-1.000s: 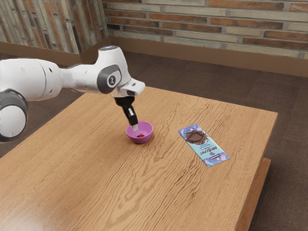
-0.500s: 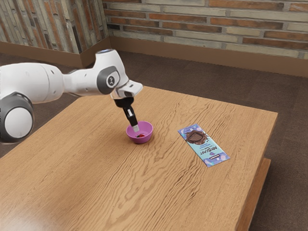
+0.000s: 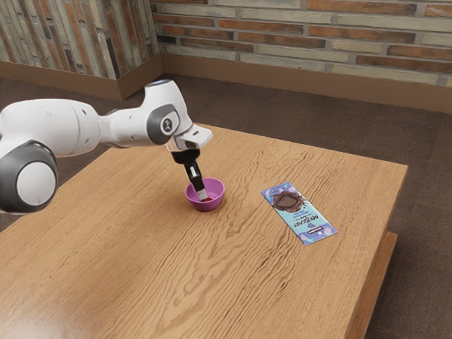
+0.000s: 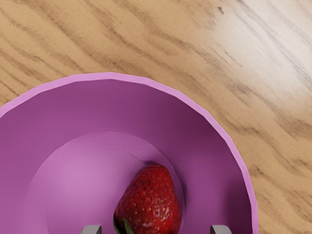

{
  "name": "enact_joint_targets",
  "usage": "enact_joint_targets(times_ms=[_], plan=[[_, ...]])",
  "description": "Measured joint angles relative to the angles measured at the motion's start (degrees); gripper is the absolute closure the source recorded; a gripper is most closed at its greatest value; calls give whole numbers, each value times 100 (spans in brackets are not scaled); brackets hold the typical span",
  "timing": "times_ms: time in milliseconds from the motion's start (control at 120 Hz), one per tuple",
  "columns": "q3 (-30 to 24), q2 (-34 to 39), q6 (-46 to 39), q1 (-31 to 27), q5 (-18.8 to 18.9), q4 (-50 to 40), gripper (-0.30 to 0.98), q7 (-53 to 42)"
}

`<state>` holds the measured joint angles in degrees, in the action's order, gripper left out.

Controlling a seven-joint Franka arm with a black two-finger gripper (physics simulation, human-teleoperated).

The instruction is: Take strawberry from the bowl

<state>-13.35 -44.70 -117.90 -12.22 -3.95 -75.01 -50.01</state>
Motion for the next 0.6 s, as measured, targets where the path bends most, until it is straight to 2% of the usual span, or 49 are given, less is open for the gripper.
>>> enact_joint_targets(times_ms=[600], plan=[[-104, -237, -108, -52, 14, 128, 45, -138]])
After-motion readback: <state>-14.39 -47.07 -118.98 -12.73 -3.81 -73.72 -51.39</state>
